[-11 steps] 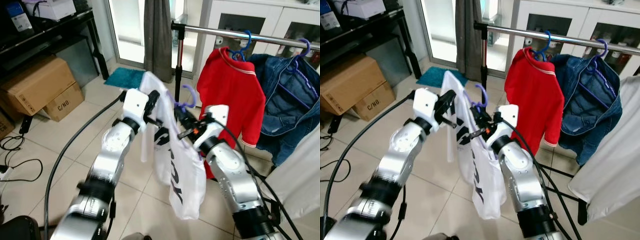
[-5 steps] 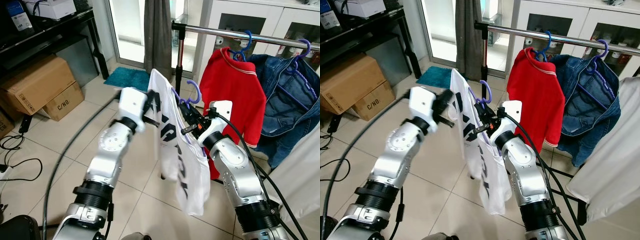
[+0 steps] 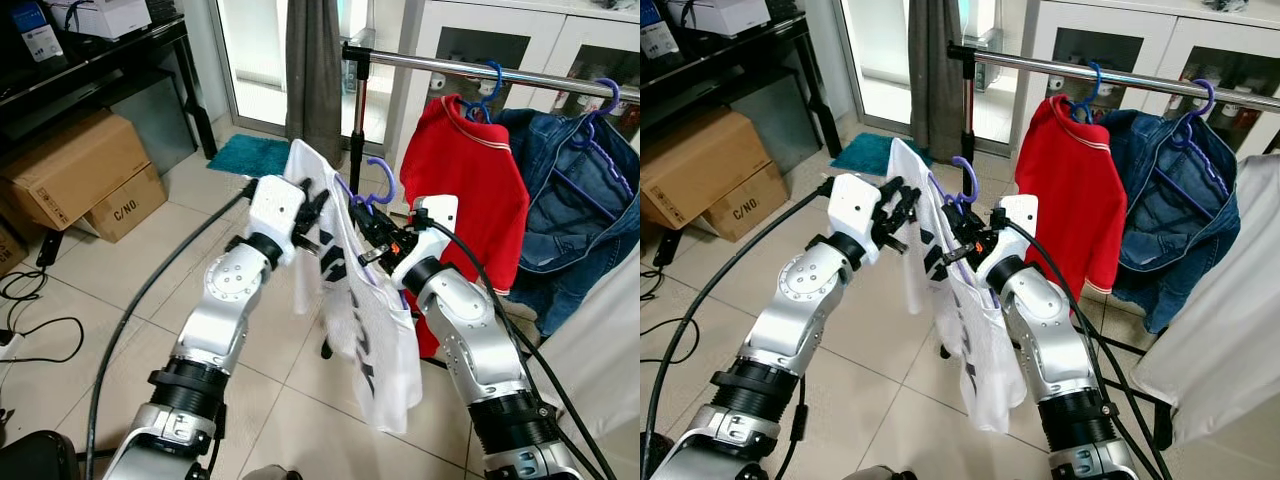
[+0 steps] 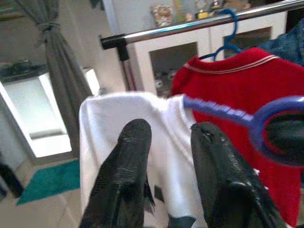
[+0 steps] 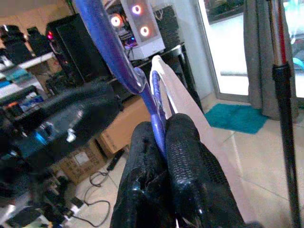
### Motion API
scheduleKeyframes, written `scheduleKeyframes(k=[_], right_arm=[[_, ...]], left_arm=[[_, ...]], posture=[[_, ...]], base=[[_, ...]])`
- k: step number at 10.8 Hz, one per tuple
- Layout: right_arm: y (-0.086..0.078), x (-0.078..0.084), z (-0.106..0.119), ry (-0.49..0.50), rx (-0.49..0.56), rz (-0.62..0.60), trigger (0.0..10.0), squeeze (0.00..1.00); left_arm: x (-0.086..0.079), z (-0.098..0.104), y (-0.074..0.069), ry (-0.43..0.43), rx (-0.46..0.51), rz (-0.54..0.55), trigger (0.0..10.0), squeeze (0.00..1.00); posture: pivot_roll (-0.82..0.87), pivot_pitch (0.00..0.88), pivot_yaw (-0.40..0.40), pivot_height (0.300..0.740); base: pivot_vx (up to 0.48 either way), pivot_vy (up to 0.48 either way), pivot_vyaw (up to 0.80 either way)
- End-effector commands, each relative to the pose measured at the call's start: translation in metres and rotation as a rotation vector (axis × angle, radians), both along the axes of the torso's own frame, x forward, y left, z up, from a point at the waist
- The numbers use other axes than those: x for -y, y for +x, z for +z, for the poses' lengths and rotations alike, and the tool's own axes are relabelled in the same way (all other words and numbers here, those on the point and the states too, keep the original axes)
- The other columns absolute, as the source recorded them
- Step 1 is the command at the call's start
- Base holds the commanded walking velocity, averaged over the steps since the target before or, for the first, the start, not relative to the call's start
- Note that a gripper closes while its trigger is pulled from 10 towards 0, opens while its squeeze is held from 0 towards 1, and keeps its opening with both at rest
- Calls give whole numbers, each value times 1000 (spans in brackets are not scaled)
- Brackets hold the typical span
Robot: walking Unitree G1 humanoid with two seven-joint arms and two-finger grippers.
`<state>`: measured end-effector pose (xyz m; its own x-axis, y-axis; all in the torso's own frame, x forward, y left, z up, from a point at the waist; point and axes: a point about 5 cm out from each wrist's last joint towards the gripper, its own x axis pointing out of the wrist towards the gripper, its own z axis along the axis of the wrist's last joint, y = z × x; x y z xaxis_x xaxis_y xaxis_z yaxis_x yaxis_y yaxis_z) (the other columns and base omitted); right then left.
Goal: Hang hanger
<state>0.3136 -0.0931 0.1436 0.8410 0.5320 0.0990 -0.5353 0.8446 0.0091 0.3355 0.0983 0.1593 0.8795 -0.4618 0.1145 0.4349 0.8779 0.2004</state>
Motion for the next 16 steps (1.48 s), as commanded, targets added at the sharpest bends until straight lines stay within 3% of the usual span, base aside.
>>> scheduleKeyframes(k=[1,3,4,5,10,11,12,13,16], right_arm=[[2,0,15,25,50,15,0,0],[1,-2,19,30,74,32,0,0],[0,-2,20,31,78,36,0,0],[-1,-4,21,37,83,45,0,0],[-2,-4,26,50,104,60,0,0],[-2,-4,26,50,105,59,0,0],[-2,-3,26,50,106,56,0,0],[-3,-3,26,51,106,54,0,0],[-2,-1,24,49,102,40,0,0]], left_arm=[[-3,3,3,6,1,20,10000,1000],[-1,4,5,4,3,4,10000,1000],[0,3,6,10,-1,-9,10000,667],[0,2,9,21,-4,-15,10000,0],[-2,1,21,60,-14,-33,9922,0],[0,3,22,59,-10,-37,3490,0],[2,4,23,56,-3,-41,588,0],[3,5,23,55,3,-44,0,0],[6,4,23,52,11,-48,0,0]], posture=[[-62,0,45,740],[-64,0,51,740],[-65,0,52,740],[-66,0,54,740],[-74,0,61,740],[-74,0,63,740],[-75,0,64,740],[-76,0,66,740],[-75,0,65,740]], base=[[0,0,0],[0,0,0],[0,0,0],[0,0,0],[0,0,0],[0,0,0],[0,0,0],[0,0,0],[0,0,0]])
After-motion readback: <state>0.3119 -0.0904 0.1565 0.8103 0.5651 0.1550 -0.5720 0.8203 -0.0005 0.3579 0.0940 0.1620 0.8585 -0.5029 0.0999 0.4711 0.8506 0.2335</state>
